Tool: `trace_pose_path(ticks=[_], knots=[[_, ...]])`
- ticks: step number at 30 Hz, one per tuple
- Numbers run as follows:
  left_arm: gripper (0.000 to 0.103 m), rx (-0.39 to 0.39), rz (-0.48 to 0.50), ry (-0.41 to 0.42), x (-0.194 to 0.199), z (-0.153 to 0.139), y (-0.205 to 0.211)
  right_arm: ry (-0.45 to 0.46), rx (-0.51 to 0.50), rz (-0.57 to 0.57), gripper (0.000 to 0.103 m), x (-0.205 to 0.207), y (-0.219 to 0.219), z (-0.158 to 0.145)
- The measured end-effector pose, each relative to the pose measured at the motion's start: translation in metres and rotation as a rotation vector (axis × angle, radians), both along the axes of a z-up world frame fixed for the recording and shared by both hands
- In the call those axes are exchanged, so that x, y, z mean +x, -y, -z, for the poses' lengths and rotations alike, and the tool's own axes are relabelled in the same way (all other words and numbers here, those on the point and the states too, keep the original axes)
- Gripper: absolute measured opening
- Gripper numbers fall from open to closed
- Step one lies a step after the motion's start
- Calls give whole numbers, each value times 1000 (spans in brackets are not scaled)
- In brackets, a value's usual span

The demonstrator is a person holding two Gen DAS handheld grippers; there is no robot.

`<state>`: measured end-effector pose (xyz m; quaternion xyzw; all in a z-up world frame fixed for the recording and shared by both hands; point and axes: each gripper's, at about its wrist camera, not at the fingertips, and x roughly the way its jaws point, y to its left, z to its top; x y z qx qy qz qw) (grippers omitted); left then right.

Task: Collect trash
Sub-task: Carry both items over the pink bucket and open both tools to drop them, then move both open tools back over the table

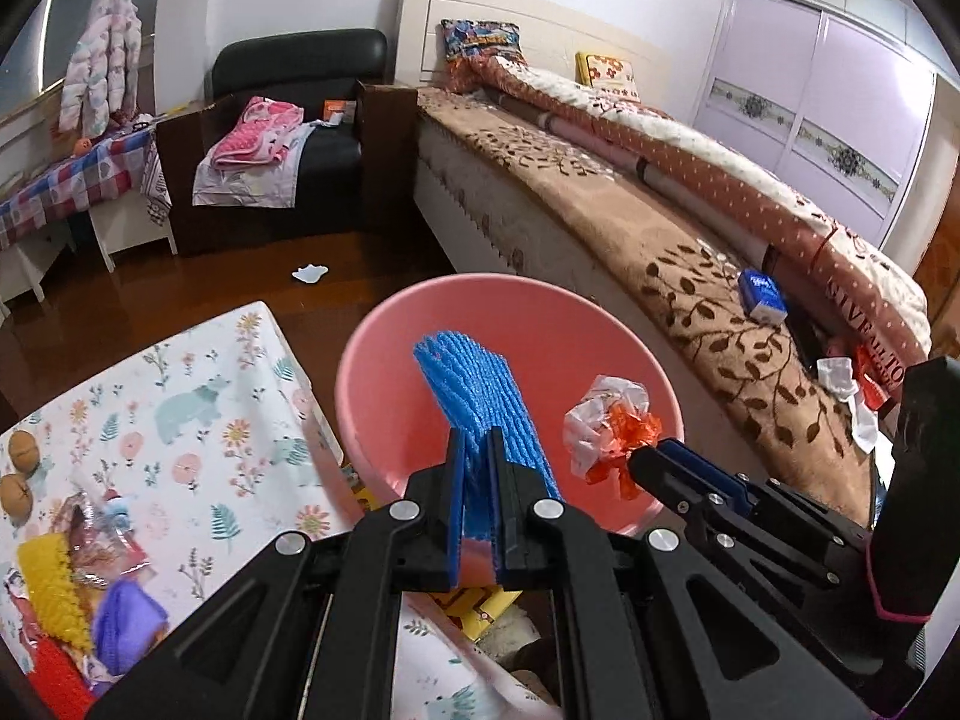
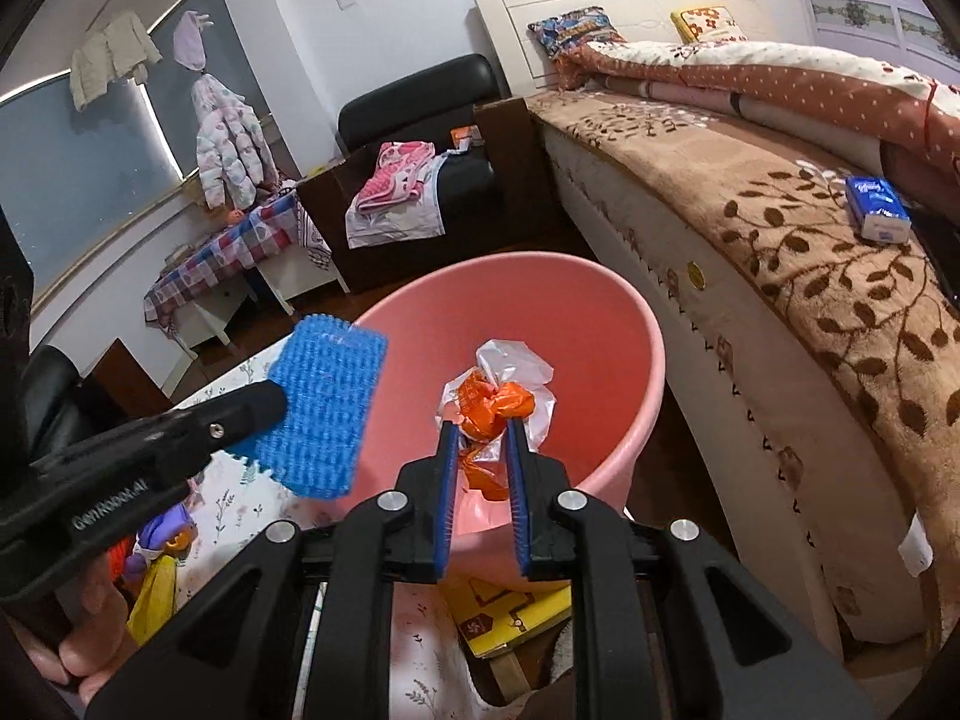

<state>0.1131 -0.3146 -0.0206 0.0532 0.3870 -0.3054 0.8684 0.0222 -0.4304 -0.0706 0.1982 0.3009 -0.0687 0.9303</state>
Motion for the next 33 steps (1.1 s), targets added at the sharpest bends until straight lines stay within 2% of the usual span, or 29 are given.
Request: trace_pose_path(ticks=[2,4,7,9,11,13,16,27,33], knots=[[7,5,2,0,0,4,4,-1,6,2,17,-2,1,2],[7,10,2,-2,1,7,6,-4,21,-1,25,-1,2,4],[23,13,-3,-6,1,8,5,-8,26,0,26,-1,2,4],[37,10,-9,4,-1,6,4,-13,28,-1,27,-1,2,4],[40,6,-16,20,-3,1,0,-15,37,3,28,-1,3,4],[40,-2,-20,30,-5,-4,-5,-12,41,5,35,-3,2,2],[42,-23,-33,33,-9,-12,-15,0,39,1,38,-7,-3,-4],[47,-43,-126,115,-37,-45,-73,62,-5,-59,39,-28,-49,-30],[48,-6,-219,155,-55,-53,-122,58,-2,-131,39,-29,-81,-35]])
